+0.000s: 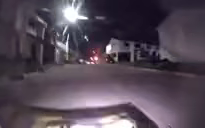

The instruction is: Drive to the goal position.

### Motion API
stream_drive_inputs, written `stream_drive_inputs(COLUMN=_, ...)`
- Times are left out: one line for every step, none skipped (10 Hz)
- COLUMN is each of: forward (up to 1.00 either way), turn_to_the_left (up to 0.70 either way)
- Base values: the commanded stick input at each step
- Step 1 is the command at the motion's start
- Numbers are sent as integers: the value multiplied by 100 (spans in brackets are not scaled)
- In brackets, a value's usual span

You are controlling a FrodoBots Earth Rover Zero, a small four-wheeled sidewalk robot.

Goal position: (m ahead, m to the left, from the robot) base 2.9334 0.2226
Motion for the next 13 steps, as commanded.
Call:
stream_drive_inputs(forward=85, turn_to_the_left=0)
stream_drive_inputs(forward=85, turn_to_the_left=0)
stream_drive_inputs(forward=85, turn_to_the_left=0)
stream_drive_inputs(forward=85, turn_to_the_left=0)
stream_drive_inputs(forward=85, turn_to_the_left=0)
stream_drive_inputs(forward=85, turn_to_the_left=0)
stream_drive_inputs(forward=85, turn_to_the_left=0)
stream_drive_inputs(forward=85, turn_to_the_left=0)
stream_drive_inputs(forward=85, turn_to_the_left=0)
stream_drive_inputs(forward=85, turn_to_the_left=0)
stream_drive_inputs(forward=85, turn_to_the_left=0)
stream_drive_inputs(forward=85, turn_to_the_left=0)
stream_drive_inputs(forward=85, turn_to_the_left=0)
